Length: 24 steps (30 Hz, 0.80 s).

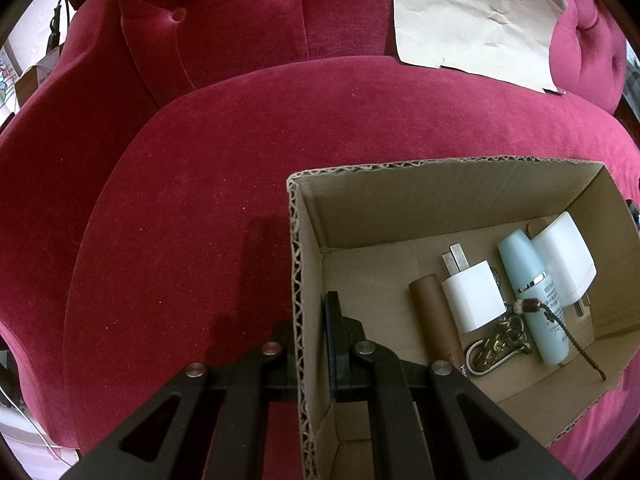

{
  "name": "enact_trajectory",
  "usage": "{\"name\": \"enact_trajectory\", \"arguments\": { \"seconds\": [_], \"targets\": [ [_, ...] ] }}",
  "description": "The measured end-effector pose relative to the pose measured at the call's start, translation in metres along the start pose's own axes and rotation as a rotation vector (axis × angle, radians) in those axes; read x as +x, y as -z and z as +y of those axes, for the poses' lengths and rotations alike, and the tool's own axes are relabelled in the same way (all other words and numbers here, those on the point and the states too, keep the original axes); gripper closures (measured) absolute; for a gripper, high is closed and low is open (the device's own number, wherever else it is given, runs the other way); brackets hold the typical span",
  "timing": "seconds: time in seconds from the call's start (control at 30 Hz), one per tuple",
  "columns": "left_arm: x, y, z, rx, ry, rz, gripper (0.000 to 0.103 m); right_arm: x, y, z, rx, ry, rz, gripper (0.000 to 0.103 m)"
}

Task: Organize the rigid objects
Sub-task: 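Move the right gripper back to the black ball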

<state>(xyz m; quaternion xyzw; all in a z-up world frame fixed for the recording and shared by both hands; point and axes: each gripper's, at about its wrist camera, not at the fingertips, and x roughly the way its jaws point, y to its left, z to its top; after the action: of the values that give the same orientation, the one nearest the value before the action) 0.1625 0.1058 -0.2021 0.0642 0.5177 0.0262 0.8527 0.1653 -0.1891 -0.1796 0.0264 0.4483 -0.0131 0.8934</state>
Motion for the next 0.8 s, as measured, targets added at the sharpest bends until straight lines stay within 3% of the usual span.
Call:
{"name": "enact_trajectory", "arguments": {
  "seconds": [0.63, 0.8],
  "targets": [
    [0.000, 0.000, 0.000, 0.000, 0.000, 0.000, 0.096, 0.047, 0.025, -0.013, 0.002, -0.014, 0.121, 0.000],
    [0.000, 0.000, 0.000, 0.000, -0.001, 0.000, 0.097, 0.047, 0.026, -0.015, 0.009, -0.014, 0.116, 0.001]
  ]
}}
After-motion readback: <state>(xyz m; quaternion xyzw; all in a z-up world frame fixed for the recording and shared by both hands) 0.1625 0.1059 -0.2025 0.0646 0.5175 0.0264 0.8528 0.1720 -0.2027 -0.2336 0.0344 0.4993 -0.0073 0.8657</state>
